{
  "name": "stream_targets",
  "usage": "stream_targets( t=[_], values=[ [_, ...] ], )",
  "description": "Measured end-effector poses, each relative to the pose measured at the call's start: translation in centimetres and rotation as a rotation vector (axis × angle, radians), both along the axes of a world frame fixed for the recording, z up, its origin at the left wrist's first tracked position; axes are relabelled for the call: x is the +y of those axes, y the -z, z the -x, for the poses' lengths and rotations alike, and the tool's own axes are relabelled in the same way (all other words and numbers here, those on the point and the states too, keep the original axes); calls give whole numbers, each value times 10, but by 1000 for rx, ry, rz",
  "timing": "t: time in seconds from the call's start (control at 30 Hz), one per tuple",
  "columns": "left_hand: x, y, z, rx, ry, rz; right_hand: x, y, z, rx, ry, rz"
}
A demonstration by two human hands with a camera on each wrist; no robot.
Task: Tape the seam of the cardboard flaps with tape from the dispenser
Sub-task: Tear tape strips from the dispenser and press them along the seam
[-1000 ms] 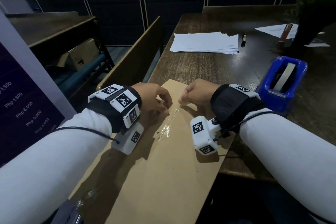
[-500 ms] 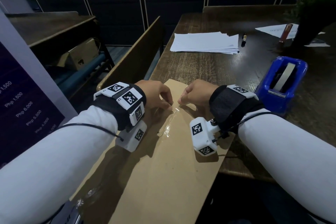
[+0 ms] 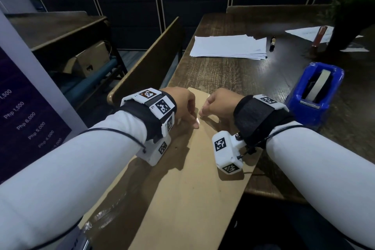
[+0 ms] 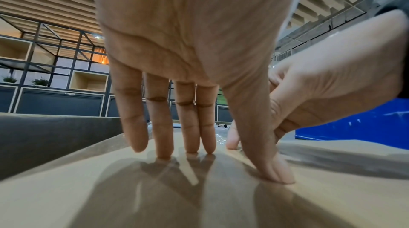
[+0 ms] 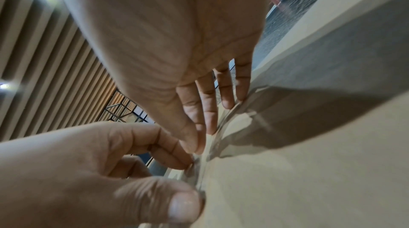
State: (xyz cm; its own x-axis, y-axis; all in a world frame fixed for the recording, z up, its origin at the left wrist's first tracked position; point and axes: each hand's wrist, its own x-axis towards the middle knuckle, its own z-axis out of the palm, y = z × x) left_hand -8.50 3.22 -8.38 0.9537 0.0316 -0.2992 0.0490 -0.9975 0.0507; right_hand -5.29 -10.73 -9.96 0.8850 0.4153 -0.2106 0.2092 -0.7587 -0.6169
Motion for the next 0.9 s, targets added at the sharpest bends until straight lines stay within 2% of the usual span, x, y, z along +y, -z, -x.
stream_targets(
  t=[0.3,0.9],
  values=[
    [2,4,-1,15,9,-68,5,1,-1,-14,18,22],
    [3,6,-2,17,36,-68,8,1,-2,-40,-28,125]
  ],
)
